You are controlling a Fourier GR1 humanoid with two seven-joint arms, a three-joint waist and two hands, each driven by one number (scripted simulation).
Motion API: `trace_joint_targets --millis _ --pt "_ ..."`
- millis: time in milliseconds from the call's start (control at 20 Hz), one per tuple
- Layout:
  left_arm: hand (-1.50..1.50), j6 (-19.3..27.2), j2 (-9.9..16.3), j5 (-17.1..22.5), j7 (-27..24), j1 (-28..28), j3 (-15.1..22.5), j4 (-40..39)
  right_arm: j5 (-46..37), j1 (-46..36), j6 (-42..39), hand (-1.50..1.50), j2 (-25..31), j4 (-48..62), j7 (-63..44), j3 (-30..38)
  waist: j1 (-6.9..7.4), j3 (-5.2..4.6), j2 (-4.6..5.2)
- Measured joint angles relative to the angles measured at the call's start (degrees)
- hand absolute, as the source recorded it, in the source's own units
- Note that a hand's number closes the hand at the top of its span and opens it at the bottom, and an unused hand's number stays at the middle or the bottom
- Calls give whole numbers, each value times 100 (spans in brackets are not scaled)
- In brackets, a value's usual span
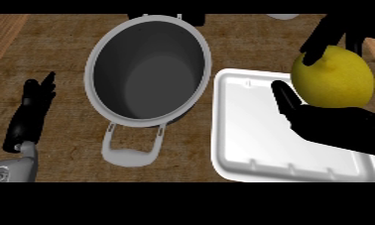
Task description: Pick the lemon from the tray and place it in the pot
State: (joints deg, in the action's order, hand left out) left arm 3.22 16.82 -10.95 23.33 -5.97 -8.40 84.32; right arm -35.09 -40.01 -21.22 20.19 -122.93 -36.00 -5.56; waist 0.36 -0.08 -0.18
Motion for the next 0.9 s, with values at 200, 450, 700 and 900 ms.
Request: trace_joint_targets --millis 200,450,700,900 --pt "0 4 -37 -45 -50 -6 16 -80 163 -992 -338 150 -429 477 -755 -265 18 -3 1" --pt "0 1 -76 -62 -60 -30 19 -62 -21 -1795 -341 150 -1025 1429 -1197 -591 35 -2 9" --pt "0 -32 -66 -54 -202 -43 -39 -198 -290 -2136 6 150 -1599 2471 -1157 -873 47 0 23" --pt "0 52 -144 -140 -221 -127 -3 -292 -297 -2297 339 150 -1856 3407 -956 -1067 59 2 33"
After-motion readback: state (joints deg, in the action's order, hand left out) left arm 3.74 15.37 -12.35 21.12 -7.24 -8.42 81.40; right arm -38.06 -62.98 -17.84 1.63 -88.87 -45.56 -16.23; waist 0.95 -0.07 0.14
